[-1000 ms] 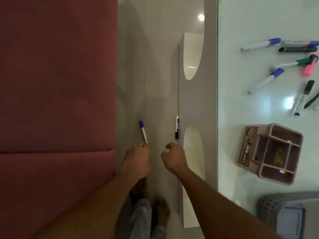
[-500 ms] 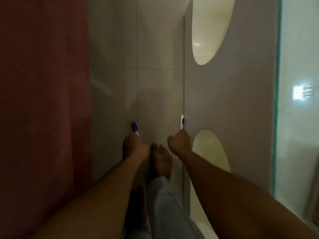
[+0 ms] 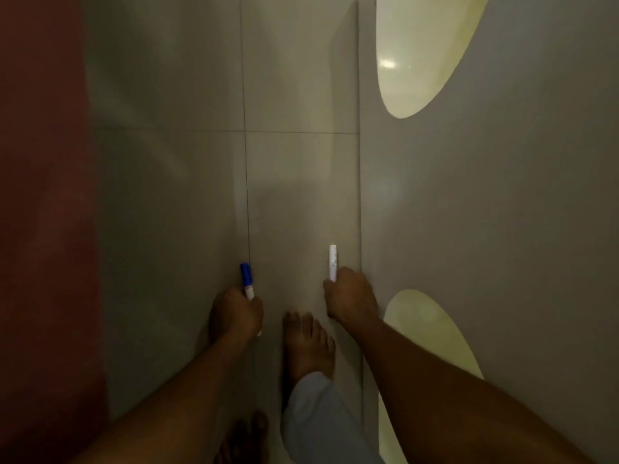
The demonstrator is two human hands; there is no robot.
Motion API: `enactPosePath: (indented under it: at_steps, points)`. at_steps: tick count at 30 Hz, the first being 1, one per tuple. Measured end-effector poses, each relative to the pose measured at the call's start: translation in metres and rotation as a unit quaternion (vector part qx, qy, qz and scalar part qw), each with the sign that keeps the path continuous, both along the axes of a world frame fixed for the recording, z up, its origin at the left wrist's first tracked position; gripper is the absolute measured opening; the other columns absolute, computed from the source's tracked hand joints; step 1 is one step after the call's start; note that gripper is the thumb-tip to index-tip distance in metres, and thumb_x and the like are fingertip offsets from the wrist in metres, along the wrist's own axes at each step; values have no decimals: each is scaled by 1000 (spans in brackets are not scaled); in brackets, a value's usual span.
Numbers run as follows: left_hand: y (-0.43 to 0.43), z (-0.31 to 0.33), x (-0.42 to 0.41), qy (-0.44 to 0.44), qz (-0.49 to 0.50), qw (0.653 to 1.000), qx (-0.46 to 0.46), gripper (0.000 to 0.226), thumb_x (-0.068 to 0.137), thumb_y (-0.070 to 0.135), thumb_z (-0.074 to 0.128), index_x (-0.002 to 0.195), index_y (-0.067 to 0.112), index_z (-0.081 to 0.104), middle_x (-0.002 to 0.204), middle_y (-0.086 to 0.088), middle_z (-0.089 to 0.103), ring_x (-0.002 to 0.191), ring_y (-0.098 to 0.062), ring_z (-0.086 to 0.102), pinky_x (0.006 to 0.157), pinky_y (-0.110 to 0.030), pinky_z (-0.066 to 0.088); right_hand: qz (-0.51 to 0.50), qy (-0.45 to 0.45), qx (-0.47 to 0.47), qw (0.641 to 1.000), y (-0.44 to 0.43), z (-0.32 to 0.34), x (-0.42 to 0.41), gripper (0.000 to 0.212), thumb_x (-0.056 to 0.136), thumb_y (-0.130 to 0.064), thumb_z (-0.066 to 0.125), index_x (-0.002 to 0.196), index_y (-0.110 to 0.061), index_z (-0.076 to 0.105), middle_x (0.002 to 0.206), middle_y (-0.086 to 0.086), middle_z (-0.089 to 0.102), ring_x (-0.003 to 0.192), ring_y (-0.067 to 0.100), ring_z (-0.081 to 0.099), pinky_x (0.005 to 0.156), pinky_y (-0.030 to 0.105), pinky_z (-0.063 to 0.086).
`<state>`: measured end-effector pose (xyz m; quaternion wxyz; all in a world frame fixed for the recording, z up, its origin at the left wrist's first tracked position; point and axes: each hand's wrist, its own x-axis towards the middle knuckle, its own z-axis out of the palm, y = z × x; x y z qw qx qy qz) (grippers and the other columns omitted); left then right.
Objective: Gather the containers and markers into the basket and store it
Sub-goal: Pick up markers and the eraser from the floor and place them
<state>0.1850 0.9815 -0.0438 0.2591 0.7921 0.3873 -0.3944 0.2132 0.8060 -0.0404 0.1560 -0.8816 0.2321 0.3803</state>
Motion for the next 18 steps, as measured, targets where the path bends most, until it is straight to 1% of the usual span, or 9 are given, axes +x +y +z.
enactPosePath:
  at_steps: [2,4,7,9,11,13,15,17,18]
  points:
    - [-2,16,0,-7,-14,999,-51,20,92,19,61,105,4,63,103,-15,68,84,-26,62,67,-29,43,-37,-11,51,998,7,17,-4,28,97,-32,51,100,-8,66,99,12,69,88,27,66,63,23,36]
    - [-4,47,4,-15,-25,996,-80,16,93,17,58,105,6,59,101,-13,65,83,-25,59,69,-29,44,-69,-1,92,993,18,45,-10,25,96,-28,53,100,-6,64,100,13,68,90,29,65,64,23,33]
    - [-8,112,18,-48,-48,991,-113,13,92,14,57,104,9,60,99,-11,67,91,-28,65,74,-29,47,-138,39,155,977,39,99,-13,18,95,-25,54,104,-12,60,104,11,69,95,28,65,67,26,42]
    - [-11,165,36,-85,-50,985,-140,12,91,14,58,103,13,63,96,-8,70,91,-26,67,77,-34,52,-143,39,172,974,50,148,-5,27,91,-45,48,104,-23,56,103,5,70,97,27,66,78,34,52]
    - [-16,224,63,-111,-46,983,-141,8,92,14,58,97,17,63,87,-6,70,86,-27,68,78,-39,53,-120,21,163,979,55,205,9,49,82,-66,34,108,-29,51,101,0,71,97,25,67,84,39,53]
    - [-22,285,94,-157,-41,978,-134,11,93,14,57,84,19,59,73,-4,65,73,-28,64,71,-42,52,-104,-24,162,981,58,266,28,57,78,-78,29,112,-36,46,97,-5,71,93,18,68,83,39,54]
    - [-33,349,134,-224,-86,964,-113,23,93,20,59,71,21,53,62,3,57,61,-19,57,60,-37,47,-170,-85,217,958,54,333,54,62,77,-86,29,116,-40,43,90,-12,70,82,4,67,77,33,56]
    - [-51,405,174,-284,-145,940,-124,19,91,22,63,73,22,57,66,4,58,63,-14,59,60,-35,48,-239,-167,224,930,40,394,80,55,82,-80,34,117,-39,43,85,-14,68,76,-1,65,68,17,51]
    - [-65,428,194,-304,-174,925,-150,13,90,21,65,78,22,61,72,4,59,67,-14,61,63,-35,50,-278,-219,203,913,26,420,93,43,86,-72,43,110,-37,48,80,-13,68,71,-2,64,63,12,47]
